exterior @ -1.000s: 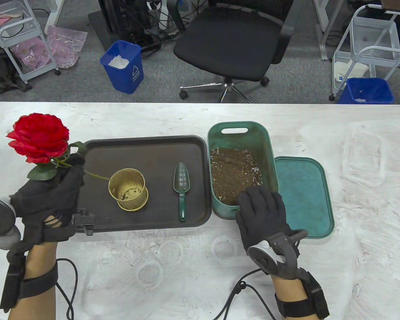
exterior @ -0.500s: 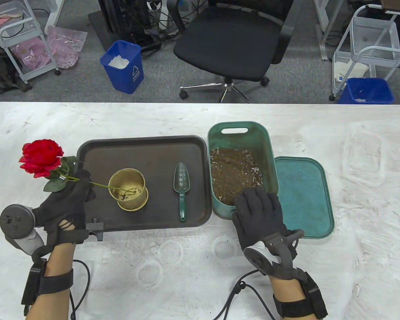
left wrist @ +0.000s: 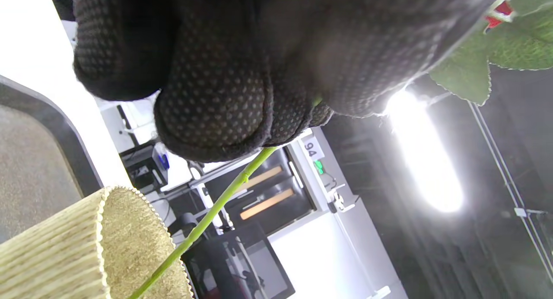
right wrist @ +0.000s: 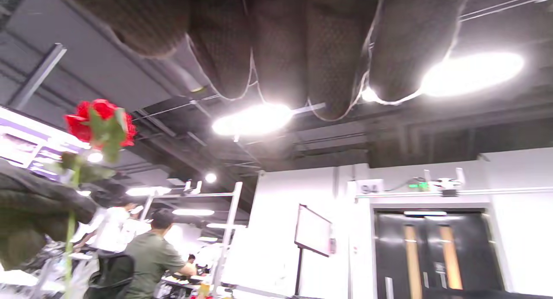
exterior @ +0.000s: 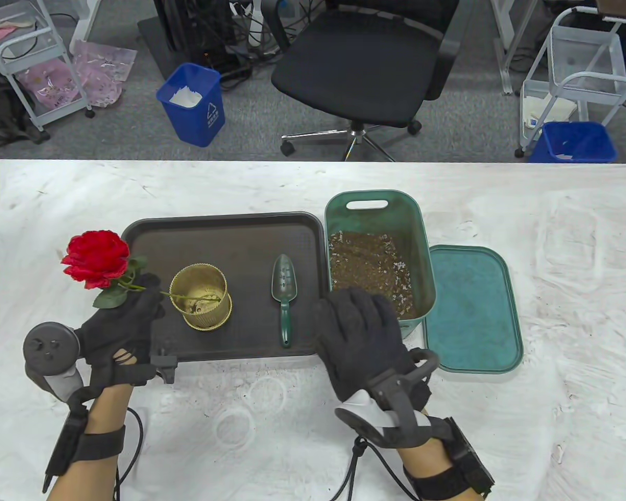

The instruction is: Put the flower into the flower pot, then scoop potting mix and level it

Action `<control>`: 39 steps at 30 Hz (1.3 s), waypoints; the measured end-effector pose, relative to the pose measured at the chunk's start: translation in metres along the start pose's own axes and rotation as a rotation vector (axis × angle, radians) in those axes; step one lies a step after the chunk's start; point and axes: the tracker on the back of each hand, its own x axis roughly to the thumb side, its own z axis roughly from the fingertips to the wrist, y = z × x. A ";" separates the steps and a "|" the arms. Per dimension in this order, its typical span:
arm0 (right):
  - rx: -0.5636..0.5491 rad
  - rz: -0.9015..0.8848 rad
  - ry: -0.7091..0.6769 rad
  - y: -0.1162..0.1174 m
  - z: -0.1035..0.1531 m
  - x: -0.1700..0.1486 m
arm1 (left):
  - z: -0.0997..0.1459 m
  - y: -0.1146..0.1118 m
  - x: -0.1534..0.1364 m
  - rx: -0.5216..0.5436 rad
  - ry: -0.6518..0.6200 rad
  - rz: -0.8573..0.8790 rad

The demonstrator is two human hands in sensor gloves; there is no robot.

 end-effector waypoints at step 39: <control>1.316 0.436 0.848 0.234 -0.057 0.044 | 0.011 -0.001 0.001 -0.008 0.028 0.036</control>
